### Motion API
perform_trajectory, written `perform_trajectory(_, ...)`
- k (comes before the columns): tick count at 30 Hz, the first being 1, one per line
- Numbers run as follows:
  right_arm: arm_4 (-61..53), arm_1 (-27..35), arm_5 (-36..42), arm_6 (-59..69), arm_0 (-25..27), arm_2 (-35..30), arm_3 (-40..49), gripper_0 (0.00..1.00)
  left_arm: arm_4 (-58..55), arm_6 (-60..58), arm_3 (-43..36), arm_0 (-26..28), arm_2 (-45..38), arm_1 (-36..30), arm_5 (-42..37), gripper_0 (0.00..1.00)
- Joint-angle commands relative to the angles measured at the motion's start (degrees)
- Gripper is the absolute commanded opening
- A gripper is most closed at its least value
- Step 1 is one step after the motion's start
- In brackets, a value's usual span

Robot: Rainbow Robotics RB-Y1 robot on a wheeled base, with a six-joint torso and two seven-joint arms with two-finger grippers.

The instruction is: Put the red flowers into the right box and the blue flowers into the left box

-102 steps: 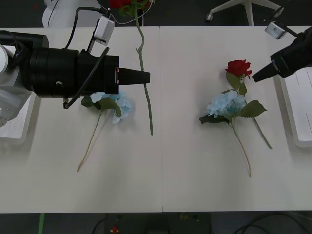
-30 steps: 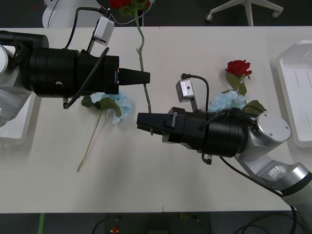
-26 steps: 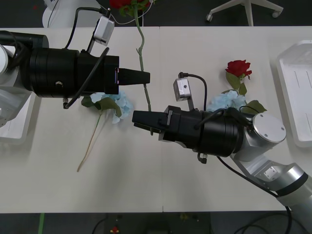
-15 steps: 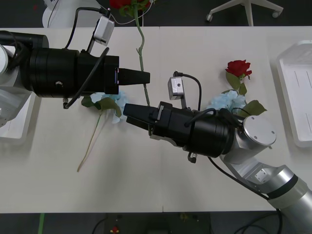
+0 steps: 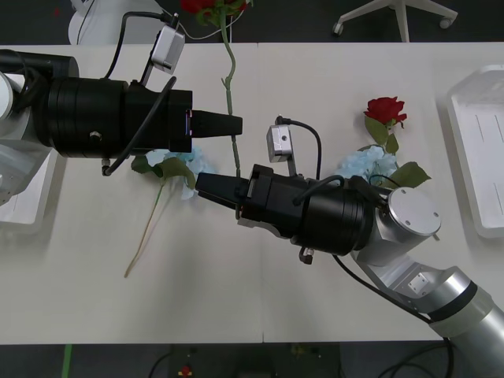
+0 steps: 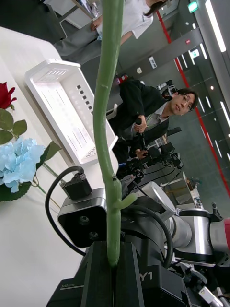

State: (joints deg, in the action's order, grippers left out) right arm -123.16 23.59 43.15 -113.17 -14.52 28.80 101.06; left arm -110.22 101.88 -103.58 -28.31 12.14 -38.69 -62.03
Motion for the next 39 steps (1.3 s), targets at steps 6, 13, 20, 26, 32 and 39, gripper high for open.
perform_trajectory(6, 0.4, -1.8, -0.3, 3.0, -2.1, 0.8, 2.6, 0.05, -0.8, 2.2, -1.8, 0.3, 0.2, -1.9, 0.3, 0.00)
perform_trajectory(13, 0.4, -1.8, -0.3, 3.5, -2.3, 0.8, 2.6, 0.01, -0.8, 2.2, -1.8, 0.3, 0.2, -1.9, 0.3, 0.38)
perform_trajectory(20, 0.3, -1.6, -0.3, 3.6, -2.4, 0.8, 2.6, 0.00, -0.8, 2.2, -1.8, 0.3, 0.2, -1.9, 0.3, 1.00)
perform_trajectory(26, 0.3, -1.2, -0.3, 3.6, -2.5, 0.6, 2.6, 0.00, -0.8, 2.2, -1.8, 0.3, 0.2, -1.9, 0.3, 1.00)
perform_trajectory(32, 0.4, 0.7, -0.1, 4.4, -2.7, -0.2, 2.6, 0.00, -0.8, 2.2, -1.8, 0.3, 0.2, -1.9, 0.3, 1.00)
perform_trajectory(39, 5.7, 6.2, 1.0, 9.6, -3.1, -4.3, 2.6, 0.00, -0.8, 2.2, -1.8, 0.3, 0.2, -1.9, 0.3, 1.00)
